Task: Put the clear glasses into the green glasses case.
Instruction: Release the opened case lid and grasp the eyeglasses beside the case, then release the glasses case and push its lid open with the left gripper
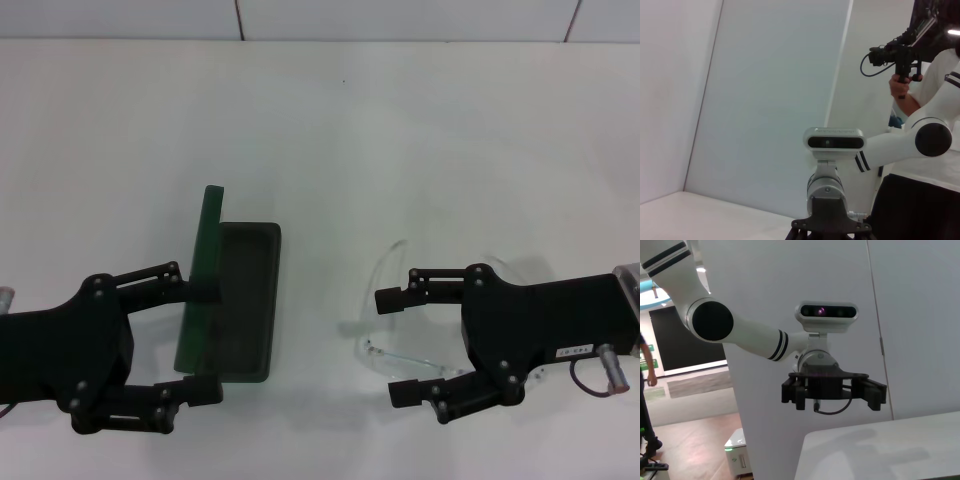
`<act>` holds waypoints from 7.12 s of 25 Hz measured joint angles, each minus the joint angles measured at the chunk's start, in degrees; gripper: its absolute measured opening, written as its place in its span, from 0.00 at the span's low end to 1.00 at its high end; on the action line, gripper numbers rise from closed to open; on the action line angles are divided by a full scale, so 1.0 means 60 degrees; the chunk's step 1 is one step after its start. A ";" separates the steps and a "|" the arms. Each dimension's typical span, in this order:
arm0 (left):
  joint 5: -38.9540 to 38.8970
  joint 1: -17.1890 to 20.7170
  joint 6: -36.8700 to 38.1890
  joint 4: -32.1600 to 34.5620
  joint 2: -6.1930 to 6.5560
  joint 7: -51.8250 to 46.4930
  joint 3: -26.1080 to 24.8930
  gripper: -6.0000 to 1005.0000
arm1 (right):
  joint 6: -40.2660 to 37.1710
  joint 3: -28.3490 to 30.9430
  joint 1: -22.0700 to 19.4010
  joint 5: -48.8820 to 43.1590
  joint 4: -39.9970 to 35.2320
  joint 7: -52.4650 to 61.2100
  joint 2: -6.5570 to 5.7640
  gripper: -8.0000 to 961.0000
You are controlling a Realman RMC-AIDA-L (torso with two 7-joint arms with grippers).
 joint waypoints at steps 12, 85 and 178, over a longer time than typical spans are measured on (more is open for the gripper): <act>-0.1020 -0.0013 -0.0025 0.0252 -0.0046 -0.0671 -0.1249 0.87 | 0.1763 -0.0646 -0.0280 -0.0511 -0.1928 0.1784 -0.0096 0.88; 0.0330 -0.0356 -0.3041 0.2975 -0.0996 -0.4907 -0.2314 0.85 | 0.0609 -0.4671 0.4502 -0.7163 -0.4087 1.1235 0.0000 0.50; 0.7962 -0.1179 -0.3628 0.9035 -0.1135 -1.5811 0.3177 0.67 | 0.1976 0.1625 0.3135 -1.0840 -0.6859 0.9022 -0.0166 0.07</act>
